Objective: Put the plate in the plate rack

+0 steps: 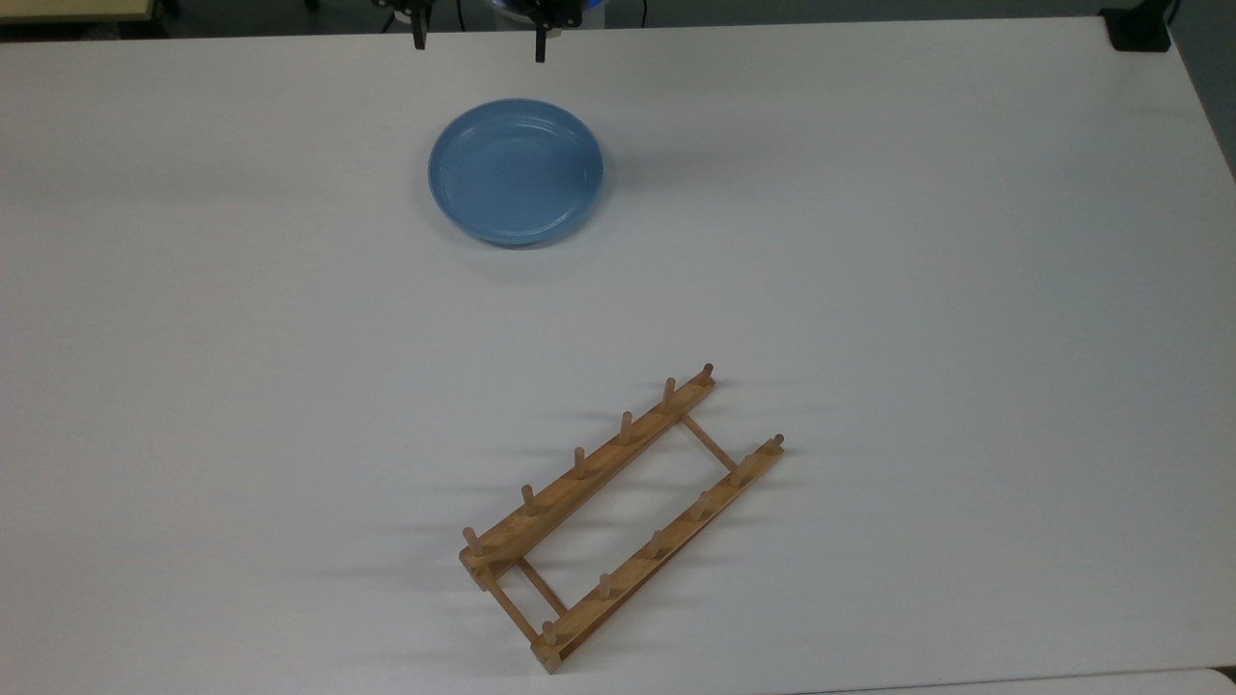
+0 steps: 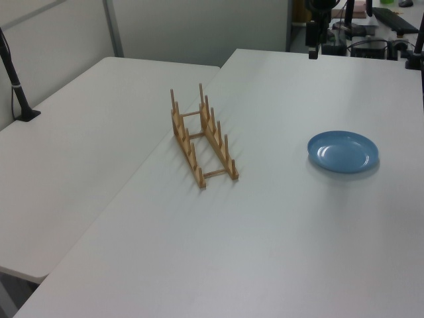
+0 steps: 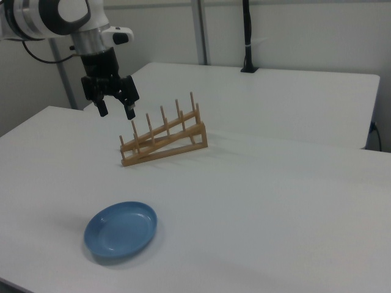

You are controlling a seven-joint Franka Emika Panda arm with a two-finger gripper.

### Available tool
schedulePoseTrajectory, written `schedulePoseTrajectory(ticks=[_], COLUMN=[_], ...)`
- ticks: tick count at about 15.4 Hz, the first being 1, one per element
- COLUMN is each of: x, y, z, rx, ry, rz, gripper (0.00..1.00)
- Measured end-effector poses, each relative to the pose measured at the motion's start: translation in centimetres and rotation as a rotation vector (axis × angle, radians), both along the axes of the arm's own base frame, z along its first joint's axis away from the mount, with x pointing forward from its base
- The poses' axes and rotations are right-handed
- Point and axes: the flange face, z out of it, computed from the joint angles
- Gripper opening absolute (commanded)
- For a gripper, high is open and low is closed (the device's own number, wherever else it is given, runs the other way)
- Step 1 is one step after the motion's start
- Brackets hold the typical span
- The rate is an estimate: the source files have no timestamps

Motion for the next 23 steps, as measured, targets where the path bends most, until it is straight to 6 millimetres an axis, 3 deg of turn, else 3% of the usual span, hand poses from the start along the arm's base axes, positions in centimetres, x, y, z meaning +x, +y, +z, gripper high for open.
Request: schedulePoseTrajectory(ticks=[11,14,19,23], x=[-0.3,-0.4,-0.9,-1.0], y=[-0.1,-0.1,-1.8,-4.3], z=[-0.2,-1.0,-4.7,-10.5], rx=[-0.001,0.001,0.016,0.035], ry=[0.024,0.048,0.146,0.199], rz=[0.002,0.060,0.201,0.321], gripper=[1.00,1.00,1.00,1.00])
